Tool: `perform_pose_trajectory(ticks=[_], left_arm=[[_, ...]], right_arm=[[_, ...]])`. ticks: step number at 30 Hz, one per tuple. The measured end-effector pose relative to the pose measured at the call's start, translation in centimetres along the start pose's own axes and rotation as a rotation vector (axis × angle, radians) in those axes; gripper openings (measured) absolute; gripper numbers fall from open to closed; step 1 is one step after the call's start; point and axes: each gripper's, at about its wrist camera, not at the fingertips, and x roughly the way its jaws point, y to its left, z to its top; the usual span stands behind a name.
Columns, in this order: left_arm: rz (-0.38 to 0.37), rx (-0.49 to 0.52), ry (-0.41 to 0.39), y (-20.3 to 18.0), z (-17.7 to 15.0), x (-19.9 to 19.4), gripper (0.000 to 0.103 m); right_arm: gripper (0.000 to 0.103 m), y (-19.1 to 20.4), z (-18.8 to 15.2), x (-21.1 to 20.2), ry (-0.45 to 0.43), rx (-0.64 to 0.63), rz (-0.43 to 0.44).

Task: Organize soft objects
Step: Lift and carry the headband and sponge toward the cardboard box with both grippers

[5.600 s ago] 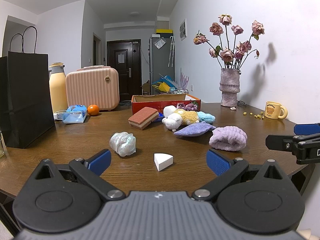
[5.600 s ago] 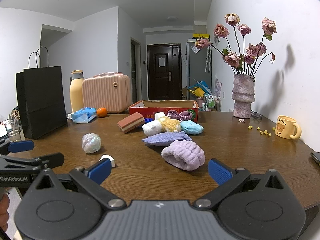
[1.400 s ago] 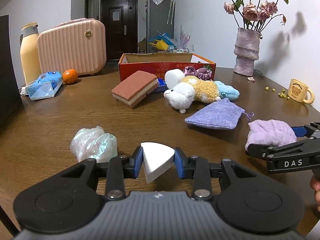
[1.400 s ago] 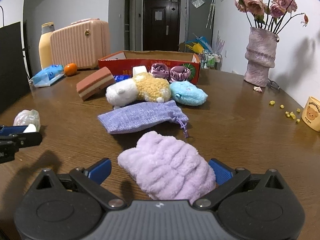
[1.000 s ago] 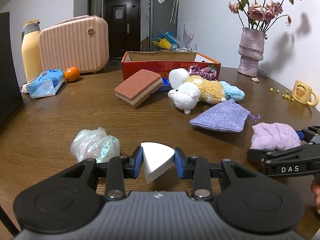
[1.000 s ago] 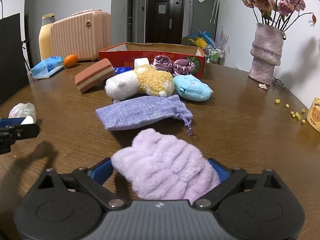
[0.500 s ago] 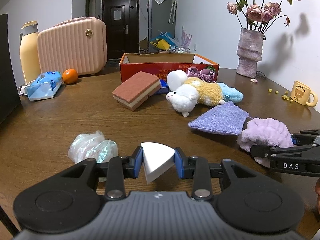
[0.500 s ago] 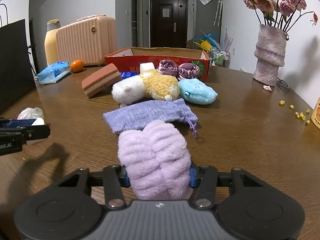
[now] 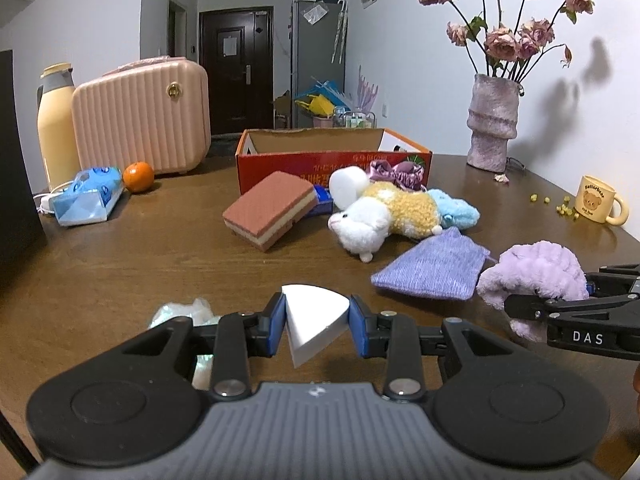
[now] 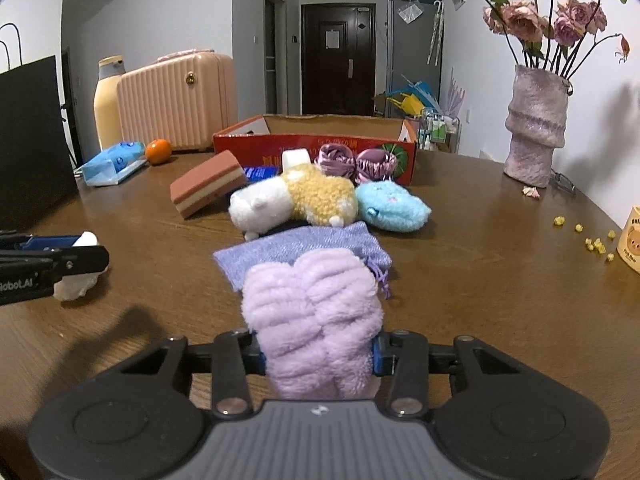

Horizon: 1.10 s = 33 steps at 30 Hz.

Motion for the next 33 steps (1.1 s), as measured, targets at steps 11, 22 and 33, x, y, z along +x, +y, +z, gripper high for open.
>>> perform_pose_trajectory(ticks=[11,22,33], left_arm=[[-0.001,0.012,-0.052,0.4,2.0,-0.4,0.034],[0.009,0.018,-0.084,1.8,4.4,0.1,0.034],[0.022,0.032,-0.113,2.8,7.0,1.4,0.034]], right_arm=[[0.041,0.0,1.8,-0.6,-0.044,-0.007,-0.016],[0.041,0.3,4.1,-0.3,-0.082,-0.019,-0.025],[0.041,0.3,6.6,0.9,-0.114,-0.022,-0.037]])
